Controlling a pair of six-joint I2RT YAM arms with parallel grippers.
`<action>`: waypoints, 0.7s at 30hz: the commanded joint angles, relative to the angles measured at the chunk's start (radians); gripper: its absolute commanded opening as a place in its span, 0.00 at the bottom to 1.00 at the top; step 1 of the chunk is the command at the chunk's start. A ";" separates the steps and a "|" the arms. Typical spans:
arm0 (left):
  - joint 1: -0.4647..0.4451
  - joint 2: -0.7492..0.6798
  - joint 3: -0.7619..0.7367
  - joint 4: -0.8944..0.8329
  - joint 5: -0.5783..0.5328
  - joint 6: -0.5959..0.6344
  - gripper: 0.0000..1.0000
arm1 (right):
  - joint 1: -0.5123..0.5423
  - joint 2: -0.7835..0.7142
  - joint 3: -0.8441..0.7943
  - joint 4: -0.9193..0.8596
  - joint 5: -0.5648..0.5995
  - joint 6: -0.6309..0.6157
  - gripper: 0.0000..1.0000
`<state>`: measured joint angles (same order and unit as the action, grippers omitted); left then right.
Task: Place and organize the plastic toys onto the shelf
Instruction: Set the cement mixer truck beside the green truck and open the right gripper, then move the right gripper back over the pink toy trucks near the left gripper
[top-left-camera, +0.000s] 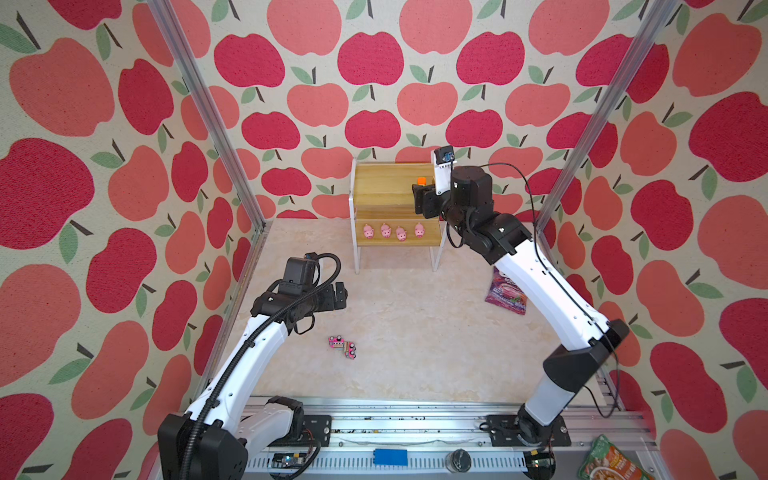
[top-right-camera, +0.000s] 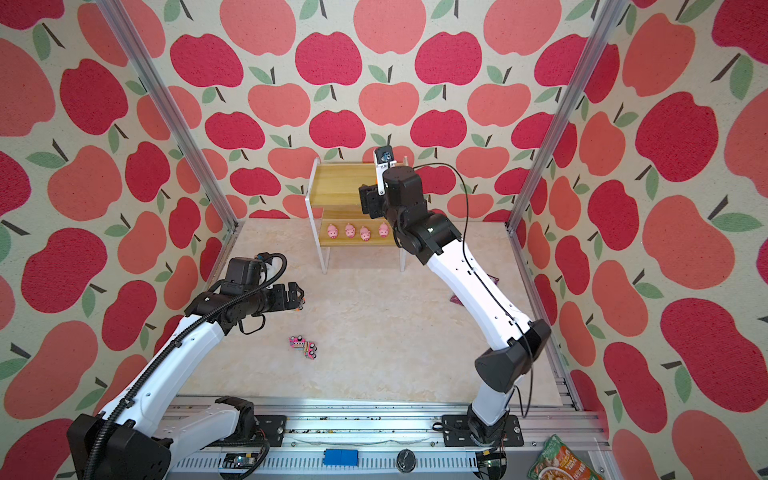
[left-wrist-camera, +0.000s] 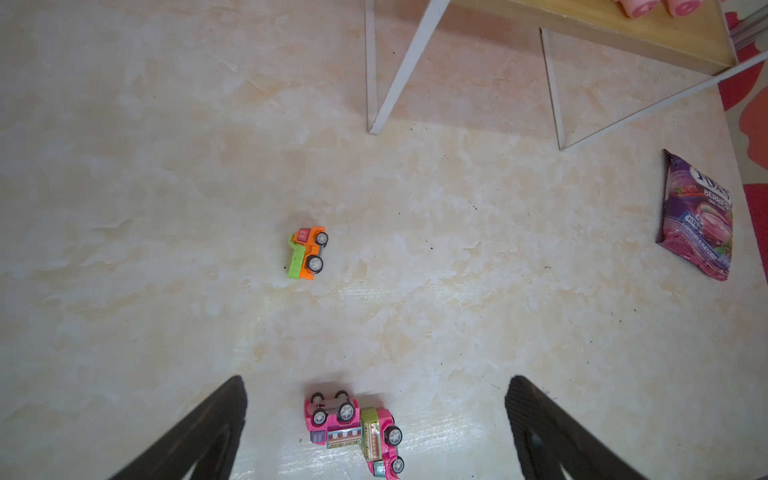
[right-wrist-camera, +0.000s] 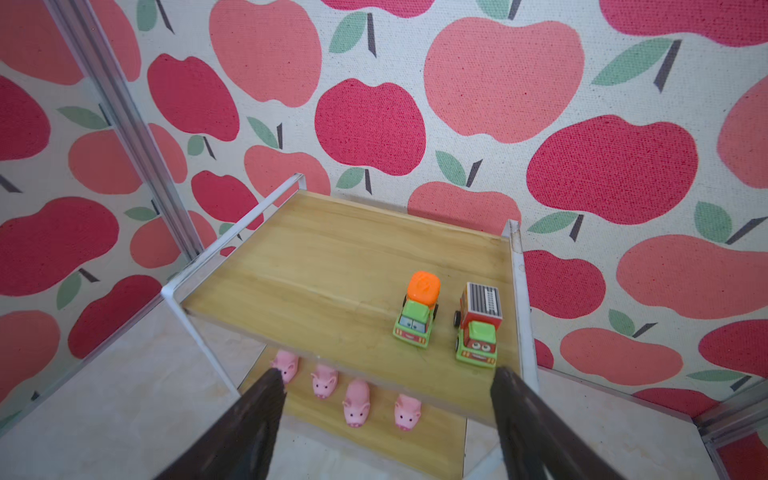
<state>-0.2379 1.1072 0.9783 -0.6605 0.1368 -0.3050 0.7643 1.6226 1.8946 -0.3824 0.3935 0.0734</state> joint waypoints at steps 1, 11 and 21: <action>0.005 0.014 0.014 -0.069 -0.069 -0.061 1.00 | 0.044 -0.159 -0.291 0.184 -0.031 -0.027 0.82; 0.036 0.059 -0.011 -0.191 -0.014 -0.225 0.99 | 0.283 -0.252 -0.904 0.468 -0.256 0.017 0.78; 0.101 0.015 -0.171 -0.085 0.171 -0.361 1.00 | 0.506 0.064 -0.972 0.743 -0.334 0.011 0.77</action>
<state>-0.1513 1.1450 0.8322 -0.7765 0.2390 -0.6102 1.2392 1.6520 0.9176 0.2226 0.0925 0.0711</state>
